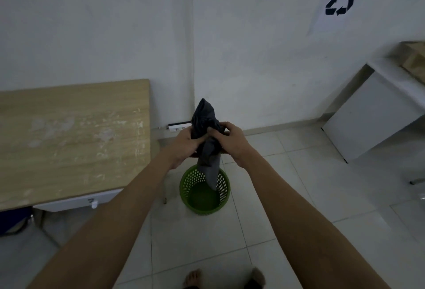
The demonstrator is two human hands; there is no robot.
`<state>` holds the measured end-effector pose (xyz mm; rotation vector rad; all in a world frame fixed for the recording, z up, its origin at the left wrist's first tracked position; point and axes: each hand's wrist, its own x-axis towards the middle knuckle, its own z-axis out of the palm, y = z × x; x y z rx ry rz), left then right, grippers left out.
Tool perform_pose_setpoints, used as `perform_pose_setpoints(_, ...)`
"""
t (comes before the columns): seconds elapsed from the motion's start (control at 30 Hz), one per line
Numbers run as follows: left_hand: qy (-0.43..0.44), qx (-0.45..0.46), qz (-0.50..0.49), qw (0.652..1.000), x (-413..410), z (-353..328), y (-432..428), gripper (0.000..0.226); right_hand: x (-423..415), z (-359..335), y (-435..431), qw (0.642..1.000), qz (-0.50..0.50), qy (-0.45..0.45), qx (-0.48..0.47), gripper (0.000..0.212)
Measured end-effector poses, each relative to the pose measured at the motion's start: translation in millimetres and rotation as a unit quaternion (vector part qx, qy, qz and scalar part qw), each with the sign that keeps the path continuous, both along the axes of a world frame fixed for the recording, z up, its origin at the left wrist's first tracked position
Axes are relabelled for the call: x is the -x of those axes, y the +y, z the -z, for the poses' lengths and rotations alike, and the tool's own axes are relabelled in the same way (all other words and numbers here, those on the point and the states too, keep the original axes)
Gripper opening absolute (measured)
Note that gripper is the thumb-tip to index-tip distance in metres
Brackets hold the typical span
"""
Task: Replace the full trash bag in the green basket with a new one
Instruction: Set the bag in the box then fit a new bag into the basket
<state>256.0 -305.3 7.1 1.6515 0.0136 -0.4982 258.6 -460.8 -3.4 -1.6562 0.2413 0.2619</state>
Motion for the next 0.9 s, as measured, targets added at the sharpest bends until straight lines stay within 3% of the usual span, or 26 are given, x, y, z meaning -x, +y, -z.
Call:
perform_pose_setpoints(0.1,-0.002,-0.008,-0.085,0.996,-16,15,-6,0.035,-26,20,-13,1.0,0.007,-0.008,0.029,0.019)
perform_pose_setpoints(0.27,0.016,-0.022,-0.214,0.976,-29,48,-17,0.033,-67,74,-35,0.999,-0.019,0.021,0.042,0.027)
perform_pose_setpoints(0.37,0.03,-0.041,-0.286,0.957,-39,76,-20,0.044,-90,112,-47,0.998,-0.032,0.043,0.043,0.023)
perform_pose_setpoints(0.43,0.048,-0.047,-0.322,0.944,-48,99,-21,0.037,-104,138,-52,0.997,-0.024,0.069,0.023,0.018)
perform_pose_setpoints(0.5,0.072,-0.049,-0.342,0.935,-56,128,-24,0.029,-114,169,-54,0.996,-0.001,0.091,0.003,0.016)
perform_pose_setpoints(0.7,0.117,-0.057,-0.335,0.933,-77,240,-29,0.039,-127,281,-50,0.986,0.009,0.165,-0.033,0.015)
perform_pose_setpoints(0.9,0.101,-0.058,-0.331,0.936,-75,377,-35,0.037,-121,404,-50,0.983,0.007,0.183,-0.018,0.017)
